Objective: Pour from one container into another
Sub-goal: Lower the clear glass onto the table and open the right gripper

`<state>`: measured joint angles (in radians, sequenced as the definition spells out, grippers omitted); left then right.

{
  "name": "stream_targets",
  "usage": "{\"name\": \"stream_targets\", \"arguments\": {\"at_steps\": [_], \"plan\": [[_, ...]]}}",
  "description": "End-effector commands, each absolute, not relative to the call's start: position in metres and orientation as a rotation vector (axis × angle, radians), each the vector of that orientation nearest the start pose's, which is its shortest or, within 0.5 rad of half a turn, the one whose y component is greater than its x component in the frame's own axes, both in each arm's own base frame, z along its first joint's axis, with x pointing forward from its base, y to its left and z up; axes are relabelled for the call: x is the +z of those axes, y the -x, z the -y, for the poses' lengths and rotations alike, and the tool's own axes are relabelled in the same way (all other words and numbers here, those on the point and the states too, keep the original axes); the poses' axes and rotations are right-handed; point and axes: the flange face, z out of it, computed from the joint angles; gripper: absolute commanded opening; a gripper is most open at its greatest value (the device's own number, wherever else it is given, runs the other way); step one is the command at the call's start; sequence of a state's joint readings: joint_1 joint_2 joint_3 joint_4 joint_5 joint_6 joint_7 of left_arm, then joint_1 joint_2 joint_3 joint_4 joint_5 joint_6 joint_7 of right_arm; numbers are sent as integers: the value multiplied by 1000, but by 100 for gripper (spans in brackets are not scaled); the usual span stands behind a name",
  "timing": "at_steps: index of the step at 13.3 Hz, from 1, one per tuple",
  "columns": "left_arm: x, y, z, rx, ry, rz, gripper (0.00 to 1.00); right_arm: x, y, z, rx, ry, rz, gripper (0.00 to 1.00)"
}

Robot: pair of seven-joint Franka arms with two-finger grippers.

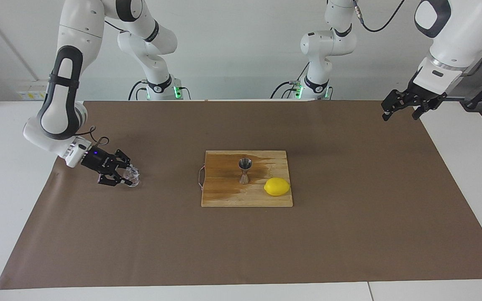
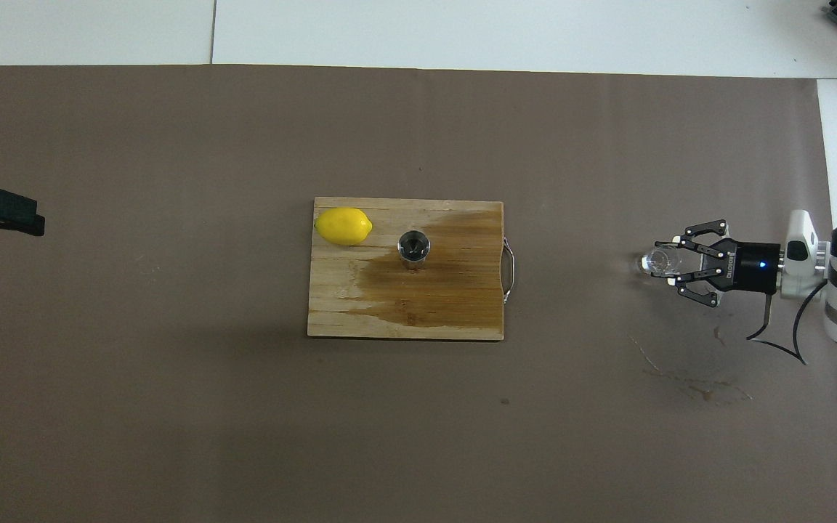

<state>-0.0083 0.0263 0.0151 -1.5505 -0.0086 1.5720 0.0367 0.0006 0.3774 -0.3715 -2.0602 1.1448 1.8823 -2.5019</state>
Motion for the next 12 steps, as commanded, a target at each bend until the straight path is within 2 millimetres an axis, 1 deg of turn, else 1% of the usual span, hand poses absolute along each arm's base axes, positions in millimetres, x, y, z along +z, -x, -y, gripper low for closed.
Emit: {"name": "stream_targets", "arguments": {"at_steps": [1,2,3,4,5,6,7,8,10,12], "plan": [[622,-553,-5,14,3141,-58,100,245,-541,140,-1009,1805,1592,51],[622,-553,-5,14,3141,-58,100,247,-542,142,-1014,1809,1592,69],[622,-553,-5,14,3141,-58,100,247,-542,142,-1015,1811,1589,100],[622,-553,-5,14,3141,-58,100,249,-543,142,-1020,1809,1594,100],[622,-553,-5,14,3141,-58,100,255,-546,143,-1028,1812,1597,100],[622,-553,-5,14,3141,-58,100,267,-551,144,-1039,1819,1598,100],[622,-553,-5,14,3141,-58,100,282,-556,148,-1025,1855,1566,100],[622,-553,-5,14,3141,-58,100,300,-563,146,-998,1881,1549,100],[622,-552,-5,17,3141,-58,100,345,-579,139,-929,1962,1477,100],[622,-553,-5,14,3141,-58,100,378,-591,127,-840,2044,1387,100]]}}
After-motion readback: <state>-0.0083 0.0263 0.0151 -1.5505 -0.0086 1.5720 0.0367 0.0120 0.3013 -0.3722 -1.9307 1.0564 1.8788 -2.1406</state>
